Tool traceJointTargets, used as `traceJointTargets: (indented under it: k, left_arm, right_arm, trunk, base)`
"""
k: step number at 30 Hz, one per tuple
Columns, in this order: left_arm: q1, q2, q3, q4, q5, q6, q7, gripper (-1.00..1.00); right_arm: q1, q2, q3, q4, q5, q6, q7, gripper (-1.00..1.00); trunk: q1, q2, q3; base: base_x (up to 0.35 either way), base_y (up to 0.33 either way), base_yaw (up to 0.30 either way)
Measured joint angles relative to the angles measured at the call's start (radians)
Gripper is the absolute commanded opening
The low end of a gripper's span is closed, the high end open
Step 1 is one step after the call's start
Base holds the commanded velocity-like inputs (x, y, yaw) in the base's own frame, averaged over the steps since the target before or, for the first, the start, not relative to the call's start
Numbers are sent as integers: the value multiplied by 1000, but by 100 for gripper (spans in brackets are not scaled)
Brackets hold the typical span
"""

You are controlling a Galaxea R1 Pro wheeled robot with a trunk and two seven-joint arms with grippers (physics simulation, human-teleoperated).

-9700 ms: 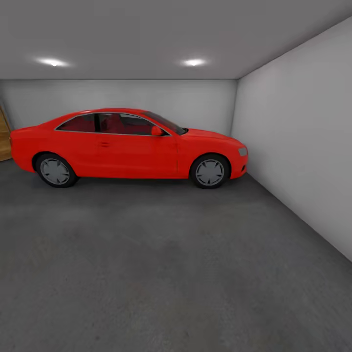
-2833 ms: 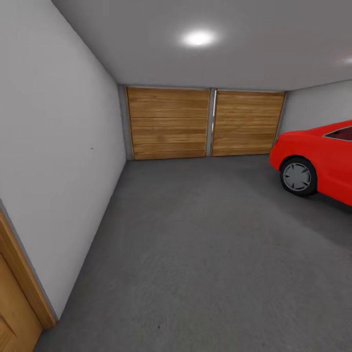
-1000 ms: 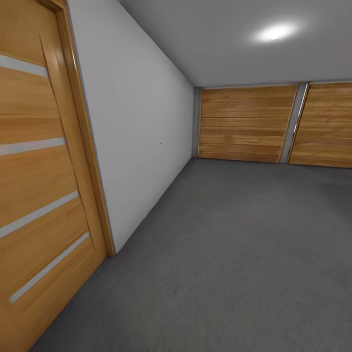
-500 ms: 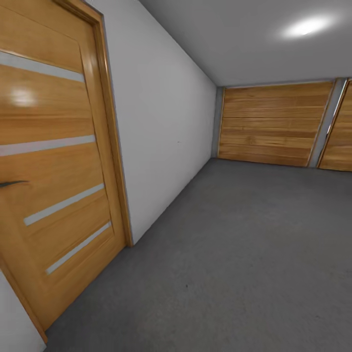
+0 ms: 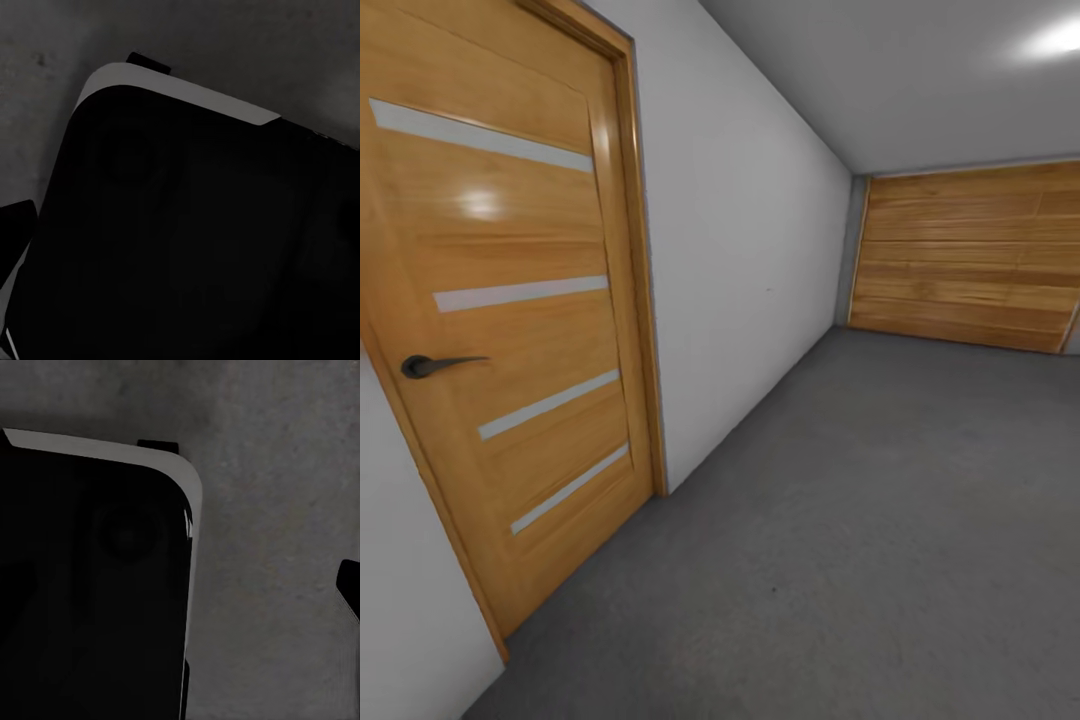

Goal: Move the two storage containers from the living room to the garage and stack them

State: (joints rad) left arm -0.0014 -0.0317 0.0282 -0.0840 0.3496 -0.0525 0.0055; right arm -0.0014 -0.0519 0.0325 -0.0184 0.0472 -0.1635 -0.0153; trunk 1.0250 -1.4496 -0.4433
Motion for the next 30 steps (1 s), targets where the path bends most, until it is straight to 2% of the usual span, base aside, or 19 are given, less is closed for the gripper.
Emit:
traceJointTargets:
  k: [4, 11, 30]
  left_arm:
    - [0, 0, 0, 0, 1, 0, 0, 100]
    - [0, 0, 0, 0, 1, 1, 0, 100]
    - [0, 0, 0, 1, 1, 1, 0, 100]
  right_arm:
    - [0, 0, 0, 1, -1, 0, 0, 100]
    - [0, 0, -2, 2, -3, 0, 0, 100]
    - [0, -1, -5, 11, -7, 0, 1, 100]
  trunk:
    - [0, 0, 0]
    - [0, 0, 0]
    - [0, 0, 0]
  base:
    - [0, 0, 235]
    - [79, -62, 41]
    - [182, -214, 19]
